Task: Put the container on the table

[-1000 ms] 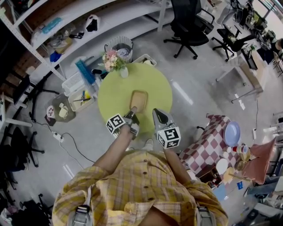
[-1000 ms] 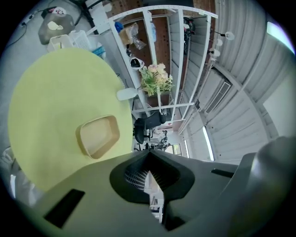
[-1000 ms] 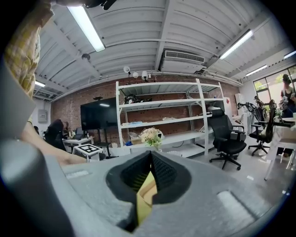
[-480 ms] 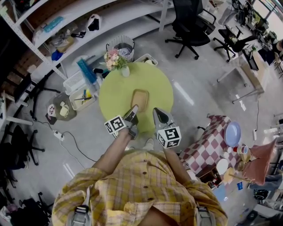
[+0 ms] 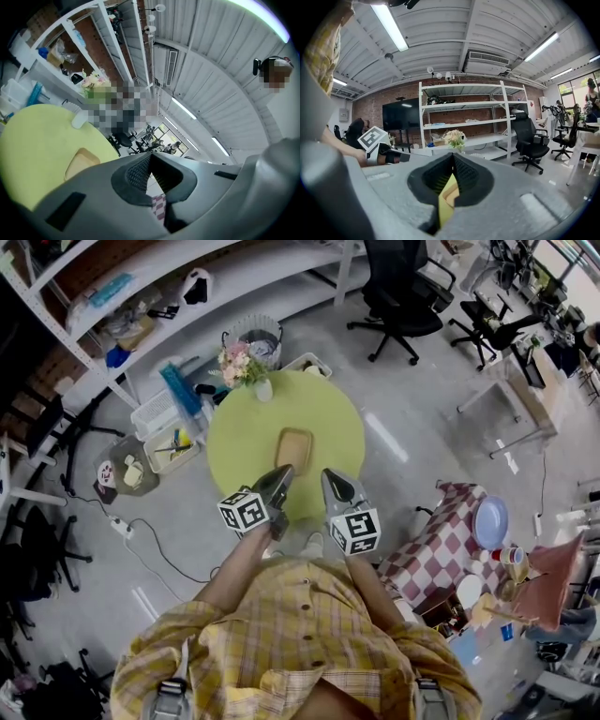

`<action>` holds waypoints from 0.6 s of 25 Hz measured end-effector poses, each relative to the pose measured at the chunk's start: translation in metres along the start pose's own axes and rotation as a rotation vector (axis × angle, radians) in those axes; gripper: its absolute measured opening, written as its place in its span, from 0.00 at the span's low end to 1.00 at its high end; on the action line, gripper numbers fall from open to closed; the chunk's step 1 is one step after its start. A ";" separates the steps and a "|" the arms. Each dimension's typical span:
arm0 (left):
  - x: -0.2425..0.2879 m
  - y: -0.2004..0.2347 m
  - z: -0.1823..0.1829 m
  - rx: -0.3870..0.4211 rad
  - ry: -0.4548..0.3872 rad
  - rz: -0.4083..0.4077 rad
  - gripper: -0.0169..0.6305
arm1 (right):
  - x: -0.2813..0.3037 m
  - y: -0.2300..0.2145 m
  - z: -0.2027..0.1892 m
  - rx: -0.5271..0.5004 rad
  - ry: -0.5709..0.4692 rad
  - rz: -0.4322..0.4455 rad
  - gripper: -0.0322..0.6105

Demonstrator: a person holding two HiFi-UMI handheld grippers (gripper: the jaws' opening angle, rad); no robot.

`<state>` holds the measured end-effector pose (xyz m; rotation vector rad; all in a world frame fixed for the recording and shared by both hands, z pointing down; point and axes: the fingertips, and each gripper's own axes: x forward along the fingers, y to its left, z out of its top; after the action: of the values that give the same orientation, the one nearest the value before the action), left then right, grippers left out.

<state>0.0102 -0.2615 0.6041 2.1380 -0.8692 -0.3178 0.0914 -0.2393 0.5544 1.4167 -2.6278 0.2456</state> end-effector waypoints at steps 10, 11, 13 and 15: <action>0.002 -0.021 -0.005 0.250 0.032 -0.025 0.03 | 0.000 -0.001 -0.003 -0.005 0.006 0.004 0.05; 0.001 -0.022 -0.005 0.266 0.031 -0.023 0.03 | 0.001 -0.001 -0.003 -0.011 0.006 0.002 0.05; 0.001 -0.022 -0.004 0.290 0.026 -0.015 0.03 | 0.001 -0.001 -0.003 -0.012 0.005 -0.003 0.05; 0.000 -0.022 -0.006 0.328 0.028 0.000 0.03 | 0.000 -0.003 -0.003 -0.006 0.005 -0.008 0.05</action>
<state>0.0235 -0.2484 0.5911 2.4361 -0.9587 -0.1518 0.0941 -0.2403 0.5580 1.4231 -2.6158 0.2394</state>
